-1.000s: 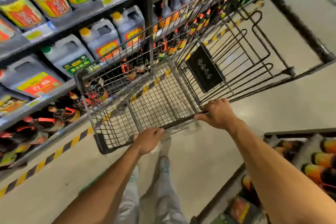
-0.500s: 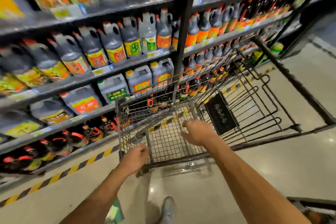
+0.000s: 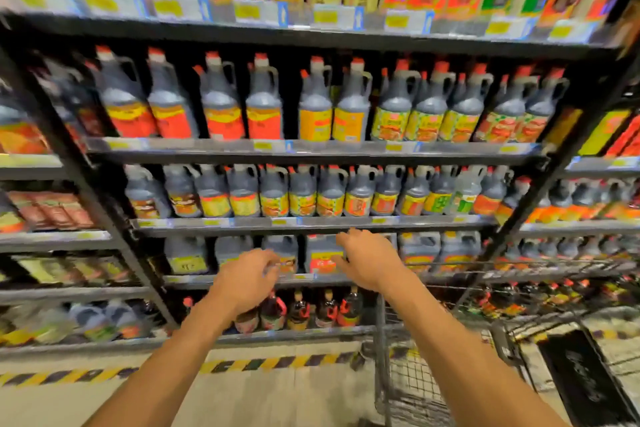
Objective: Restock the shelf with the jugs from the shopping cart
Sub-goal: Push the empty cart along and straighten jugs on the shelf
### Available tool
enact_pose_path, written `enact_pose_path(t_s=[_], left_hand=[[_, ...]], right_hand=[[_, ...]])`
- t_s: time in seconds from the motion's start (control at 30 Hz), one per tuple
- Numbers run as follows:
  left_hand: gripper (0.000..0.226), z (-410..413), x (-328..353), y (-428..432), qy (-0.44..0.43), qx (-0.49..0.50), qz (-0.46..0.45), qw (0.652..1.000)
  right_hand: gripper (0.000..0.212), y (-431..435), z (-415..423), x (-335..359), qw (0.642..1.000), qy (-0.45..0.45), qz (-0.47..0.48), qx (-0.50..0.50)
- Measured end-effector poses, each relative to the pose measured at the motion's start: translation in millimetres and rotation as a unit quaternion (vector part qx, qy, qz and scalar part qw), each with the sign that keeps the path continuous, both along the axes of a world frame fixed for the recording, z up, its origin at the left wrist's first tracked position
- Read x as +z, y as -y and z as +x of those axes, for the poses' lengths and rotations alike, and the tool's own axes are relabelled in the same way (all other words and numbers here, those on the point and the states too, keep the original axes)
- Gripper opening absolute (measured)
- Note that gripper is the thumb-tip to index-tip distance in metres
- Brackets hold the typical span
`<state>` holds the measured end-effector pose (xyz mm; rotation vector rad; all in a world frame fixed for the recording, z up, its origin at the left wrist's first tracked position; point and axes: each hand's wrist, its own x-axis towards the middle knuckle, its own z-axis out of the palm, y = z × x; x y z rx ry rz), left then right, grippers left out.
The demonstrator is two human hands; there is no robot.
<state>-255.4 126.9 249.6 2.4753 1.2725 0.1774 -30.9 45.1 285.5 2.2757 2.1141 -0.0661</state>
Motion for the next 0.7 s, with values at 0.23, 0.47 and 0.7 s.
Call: enact_pose_path(t_s=[0.23,0.47,0.7], left_hand=[[0.019,-136,46,-37,-0.025,0.054,0.074,0.995],[0.019,-191,69,-77,0.026,0.101,0.112,0.988],[0.026,-197,85,-155,0.023,0.116,0.153,0.981]], right_hand=[[0.036,-76,-143,40,0.993,0.011,0.065,0.101],[0.037,-142,-203,52,0.982,0.001,0.112,0.154],[0.035,-230,-212,56,0.975,-0.022,0.149,0.162]])
